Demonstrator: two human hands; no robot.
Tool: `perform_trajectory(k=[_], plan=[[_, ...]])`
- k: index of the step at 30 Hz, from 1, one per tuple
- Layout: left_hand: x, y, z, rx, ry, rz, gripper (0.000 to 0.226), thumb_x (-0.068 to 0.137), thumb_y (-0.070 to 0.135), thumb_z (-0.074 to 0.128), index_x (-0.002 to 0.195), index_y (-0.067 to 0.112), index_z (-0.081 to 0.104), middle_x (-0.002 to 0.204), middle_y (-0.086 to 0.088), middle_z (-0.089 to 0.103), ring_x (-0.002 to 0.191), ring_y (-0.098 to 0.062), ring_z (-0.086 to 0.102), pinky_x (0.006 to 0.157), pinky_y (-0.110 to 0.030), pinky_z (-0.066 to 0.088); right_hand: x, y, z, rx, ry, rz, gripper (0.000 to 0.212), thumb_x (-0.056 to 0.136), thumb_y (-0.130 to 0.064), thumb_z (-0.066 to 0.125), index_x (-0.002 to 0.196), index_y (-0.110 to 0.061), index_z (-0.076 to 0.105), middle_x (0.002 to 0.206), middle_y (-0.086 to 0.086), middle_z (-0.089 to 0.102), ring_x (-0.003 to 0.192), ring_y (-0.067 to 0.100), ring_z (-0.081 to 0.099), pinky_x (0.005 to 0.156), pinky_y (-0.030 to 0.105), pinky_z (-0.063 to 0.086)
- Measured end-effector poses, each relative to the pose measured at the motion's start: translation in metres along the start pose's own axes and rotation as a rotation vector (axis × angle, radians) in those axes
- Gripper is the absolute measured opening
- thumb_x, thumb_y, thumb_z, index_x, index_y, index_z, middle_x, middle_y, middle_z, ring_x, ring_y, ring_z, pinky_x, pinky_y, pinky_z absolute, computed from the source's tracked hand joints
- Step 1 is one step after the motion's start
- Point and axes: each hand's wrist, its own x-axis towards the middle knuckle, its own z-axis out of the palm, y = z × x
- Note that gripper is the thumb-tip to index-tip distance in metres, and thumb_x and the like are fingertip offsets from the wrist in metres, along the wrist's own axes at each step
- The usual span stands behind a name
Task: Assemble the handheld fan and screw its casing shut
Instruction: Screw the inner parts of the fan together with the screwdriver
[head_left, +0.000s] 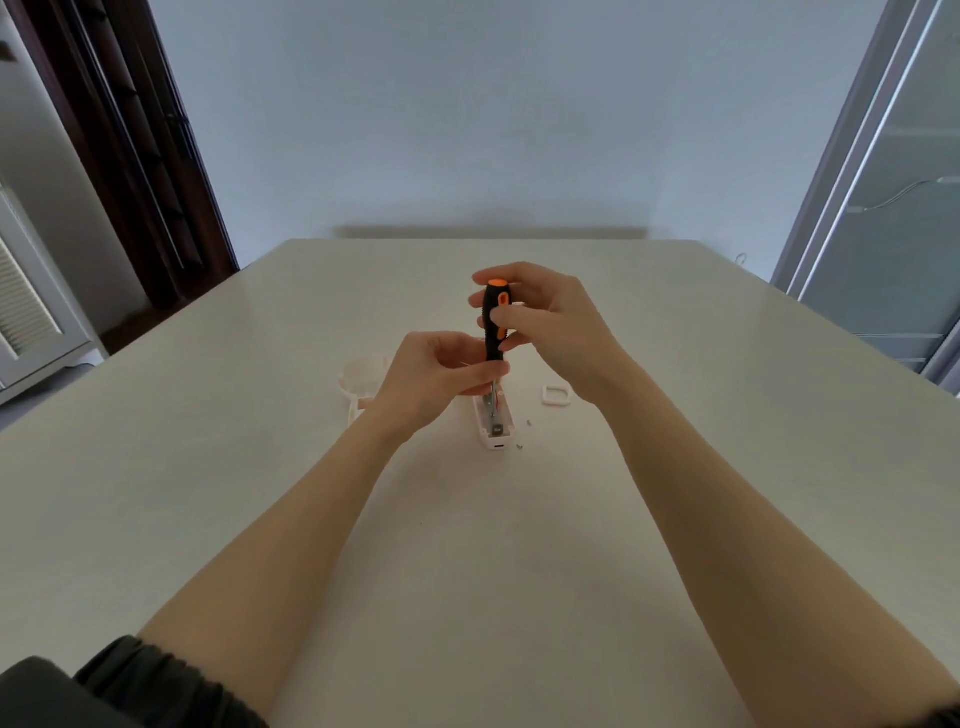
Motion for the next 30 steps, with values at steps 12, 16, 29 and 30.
perform_trajectory(k=[12,16,29,30], plan=[[0.000,0.000,0.002,0.070,0.035,0.044,0.013,0.076,0.010,0.076,0.087,0.007,0.072,0.086,-0.008,0.073,0.077,-0.025,0.071,0.074,-0.030,0.059,-0.004,0.006,0.009,-0.113,0.194,-0.081,0.018,0.077,-0.012,0.072,0.092,-0.018,0.065,0.084,-0.002,0.068,0.069,0.013,0.069,0.064,0.031,0.060],[-0.002,0.003,0.004,0.098,0.074,0.079,0.010,0.075,0.008,0.076,0.083,0.013,0.072,0.086,-0.010,0.072,0.074,-0.026,0.071,0.069,-0.027,0.059,-0.005,0.006,0.020,-0.105,0.272,-0.093,0.019,0.073,-0.013,0.075,0.086,-0.017,0.061,0.077,-0.005,0.067,0.062,0.002,0.062,0.056,0.013,0.050],[0.000,0.002,0.002,0.057,0.008,0.051,0.007,0.079,0.006,0.073,0.082,0.012,0.072,0.079,-0.003,0.072,0.070,-0.014,0.071,0.068,-0.021,0.057,-0.004,-0.003,0.009,-0.020,0.046,-0.008,0.026,0.081,-0.008,0.065,0.103,-0.021,0.068,0.095,0.002,0.068,0.082,0.009,0.063,0.062,0.018,0.047],[0.000,0.002,0.002,0.049,0.009,0.044,0.007,0.079,0.006,0.073,0.084,0.011,0.072,0.080,-0.002,0.072,0.069,-0.012,0.070,0.067,-0.019,0.056,-0.004,-0.004,0.006,0.030,0.012,-0.002,0.030,0.082,-0.003,0.060,0.106,-0.019,0.069,0.098,0.005,0.069,0.084,0.009,0.063,0.063,0.020,0.049]])
